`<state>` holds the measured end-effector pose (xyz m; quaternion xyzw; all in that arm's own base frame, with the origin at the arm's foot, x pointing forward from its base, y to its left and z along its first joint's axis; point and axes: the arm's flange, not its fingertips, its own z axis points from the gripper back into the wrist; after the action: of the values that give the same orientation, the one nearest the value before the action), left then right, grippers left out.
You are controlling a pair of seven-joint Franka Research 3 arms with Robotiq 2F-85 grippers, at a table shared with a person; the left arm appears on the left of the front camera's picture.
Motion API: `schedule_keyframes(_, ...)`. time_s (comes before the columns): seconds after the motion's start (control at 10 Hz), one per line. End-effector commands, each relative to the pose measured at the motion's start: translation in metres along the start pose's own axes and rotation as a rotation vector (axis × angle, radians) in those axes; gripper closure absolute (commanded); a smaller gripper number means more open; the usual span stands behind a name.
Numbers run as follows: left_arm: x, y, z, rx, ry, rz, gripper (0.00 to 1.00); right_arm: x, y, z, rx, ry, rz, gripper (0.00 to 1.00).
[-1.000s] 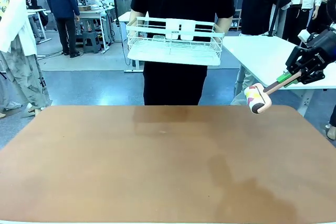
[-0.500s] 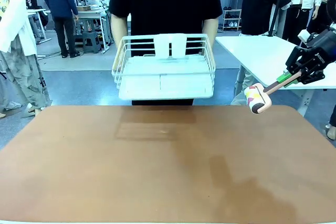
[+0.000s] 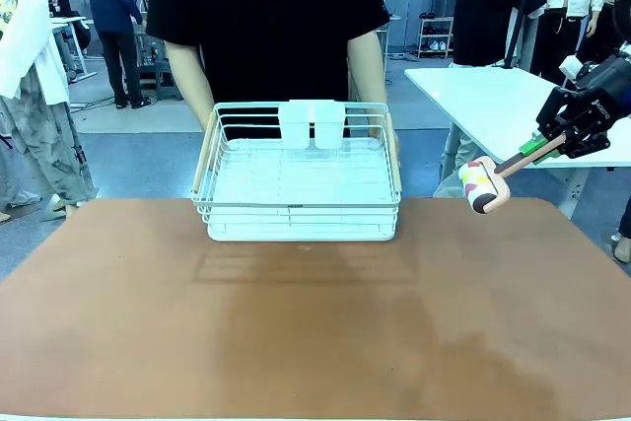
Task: Clean the table.
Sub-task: Place the Lint Roller down when the Dish drying rack is positioned in the middle of the table.
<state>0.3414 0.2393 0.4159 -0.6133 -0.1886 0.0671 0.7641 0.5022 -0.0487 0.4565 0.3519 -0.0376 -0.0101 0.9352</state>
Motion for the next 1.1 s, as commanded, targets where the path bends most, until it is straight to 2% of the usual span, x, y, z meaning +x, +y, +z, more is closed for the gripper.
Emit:
schedule_keyframes(0.0, -0.0019, -0.0008, 0.0018, -0.01, -0.005, -0.005, 0.0, 0.0, 0.0021, 0.0005, 0.001, -0.001, -0.011, 0.79)
schedule_keyframes(1.0, -0.0019, -0.0008, 0.0018, -0.01, -0.005, -0.005, 0.0, 0.0, 0.0021, 0.0005, 0.001, -0.001, -0.011, 0.79)
